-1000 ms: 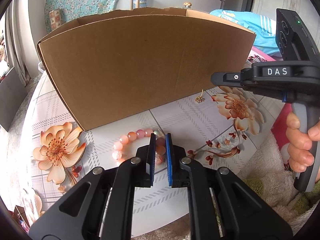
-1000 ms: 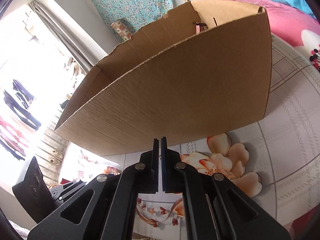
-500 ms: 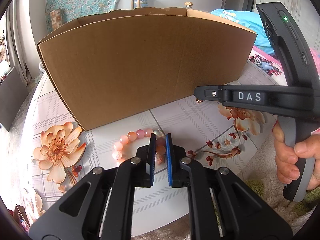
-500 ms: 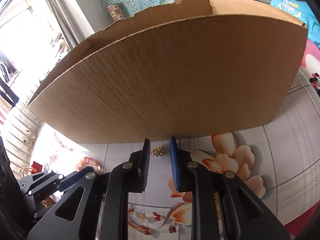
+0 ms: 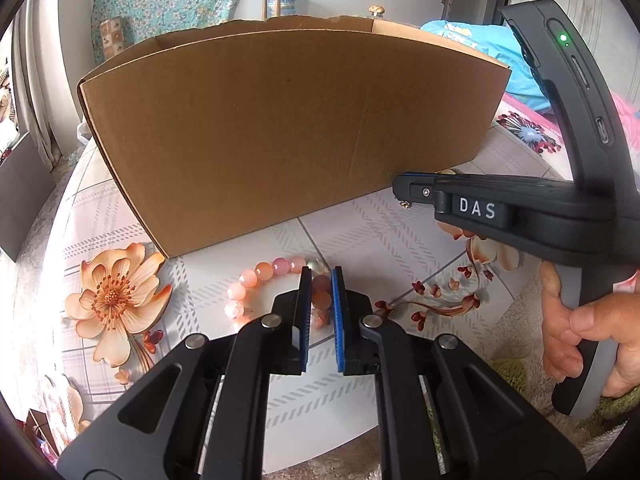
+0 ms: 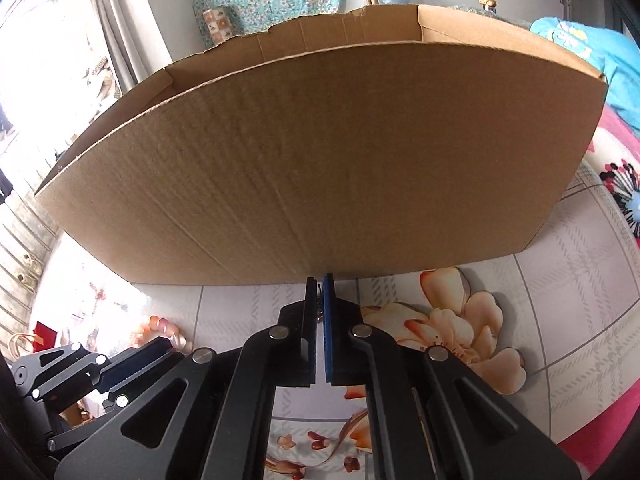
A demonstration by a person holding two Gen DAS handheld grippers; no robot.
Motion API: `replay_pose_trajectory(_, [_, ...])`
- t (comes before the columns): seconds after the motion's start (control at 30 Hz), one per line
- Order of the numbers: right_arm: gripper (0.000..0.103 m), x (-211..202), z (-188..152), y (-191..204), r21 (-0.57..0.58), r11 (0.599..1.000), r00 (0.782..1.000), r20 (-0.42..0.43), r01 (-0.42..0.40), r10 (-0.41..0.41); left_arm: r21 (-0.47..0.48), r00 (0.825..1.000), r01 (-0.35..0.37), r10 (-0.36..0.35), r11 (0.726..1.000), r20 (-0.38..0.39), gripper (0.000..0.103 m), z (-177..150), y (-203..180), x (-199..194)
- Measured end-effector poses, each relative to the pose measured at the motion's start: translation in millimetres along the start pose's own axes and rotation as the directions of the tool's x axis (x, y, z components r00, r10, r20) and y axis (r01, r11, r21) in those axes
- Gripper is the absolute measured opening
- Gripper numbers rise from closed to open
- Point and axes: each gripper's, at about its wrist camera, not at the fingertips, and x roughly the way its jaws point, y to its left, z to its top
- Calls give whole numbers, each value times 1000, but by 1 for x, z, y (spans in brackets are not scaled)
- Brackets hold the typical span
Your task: Organize jewelry
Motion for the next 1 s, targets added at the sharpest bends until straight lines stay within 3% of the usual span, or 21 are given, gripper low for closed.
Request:
replay_pose_trajectory(0.1, [1,-1,0,-19,91,991,995,-11,-96,97,-2,1000,2,-2,1000,1,9,0,1,0])
replay_pose_trajectory(0.4, [1,-28,-1,-52,237,939,969,62,-248,240,-1,1000,0,0,1000,-4,9,0,1,-1])
replay_pose_trajectory(0.57, [1,-31,-1,-59,254,935,968,79,-249,236,-48,998,61,-62,997,-17,10,1,11,-3])
replay_pose_trajectory(0.63, [1,-29,-3,-64,268,929,966,82,-257,244,-79,996,84,-86,993,-16,16,0,18,-5])
replay_pose_trajectory(0.7, [1,-29,-8,-65,270,927,966,84,-259,245,-84,997,75,-77,994,-16,24,-1,22,-7])
replay_pose_trajectory(0.93, [1,-32,-10,-76,275,920,960,80,-281,269,-9,998,24,-24,1000,-50,25,2,11,-4])
replay_pose_trajectory(1.0, [1,-30,-6,-76,272,919,958,84,-286,274,-9,997,50,-50,999,-65,26,5,6,-3])
